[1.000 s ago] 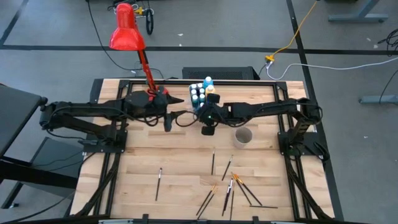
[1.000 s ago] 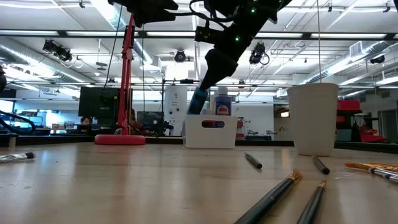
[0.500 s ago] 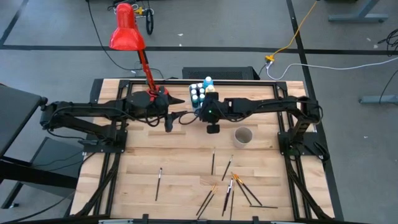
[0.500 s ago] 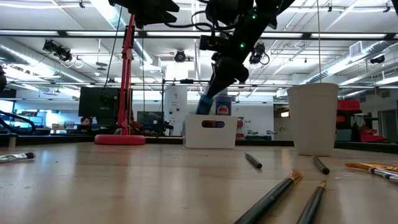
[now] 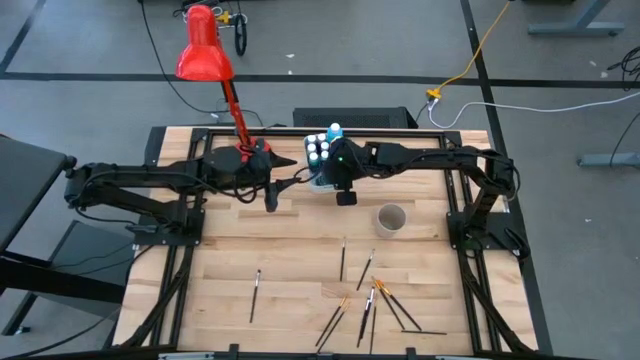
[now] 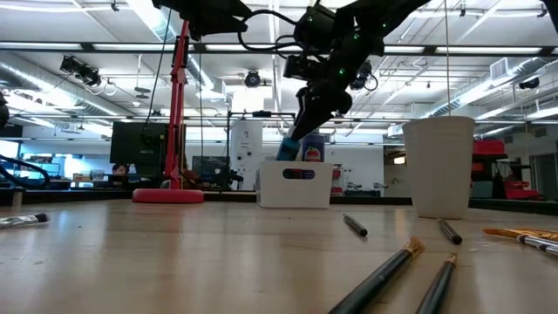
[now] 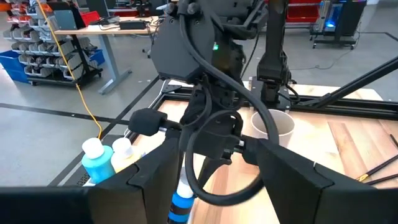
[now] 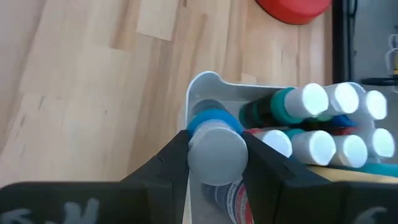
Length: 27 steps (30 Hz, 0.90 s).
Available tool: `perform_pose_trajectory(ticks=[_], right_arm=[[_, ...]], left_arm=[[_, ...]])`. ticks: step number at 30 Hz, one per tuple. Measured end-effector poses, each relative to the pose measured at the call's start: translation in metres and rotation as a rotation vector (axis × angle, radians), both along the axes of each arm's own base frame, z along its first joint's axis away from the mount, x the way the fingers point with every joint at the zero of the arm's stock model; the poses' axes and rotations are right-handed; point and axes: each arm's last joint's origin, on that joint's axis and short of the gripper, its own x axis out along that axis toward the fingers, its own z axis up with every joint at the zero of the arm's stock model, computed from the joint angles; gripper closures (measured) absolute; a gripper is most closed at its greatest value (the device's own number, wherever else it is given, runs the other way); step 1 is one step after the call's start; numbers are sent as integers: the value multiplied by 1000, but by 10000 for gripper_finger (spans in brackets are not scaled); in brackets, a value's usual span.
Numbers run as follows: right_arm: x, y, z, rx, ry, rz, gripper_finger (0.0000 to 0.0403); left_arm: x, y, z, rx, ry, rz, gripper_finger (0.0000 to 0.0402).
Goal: Pick & Place Paint Supplies
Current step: Put the small light blue paint bottle into the white bin
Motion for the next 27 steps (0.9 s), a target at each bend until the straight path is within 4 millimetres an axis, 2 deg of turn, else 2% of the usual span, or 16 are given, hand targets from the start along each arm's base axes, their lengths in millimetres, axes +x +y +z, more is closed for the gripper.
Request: perform_pose_trajectory(ticks=[12,19,27], right_arm=[[-11,-16,-6,52,72,-92,289],[-4,-21,-28,103,113,-136,287],[1,-23,-34,68,107,-157,273]], left_arm=[[0,0,0,13,6,8,177],[0,0,0,13,5,8,177],[0,0,0,13,5,8,177]])
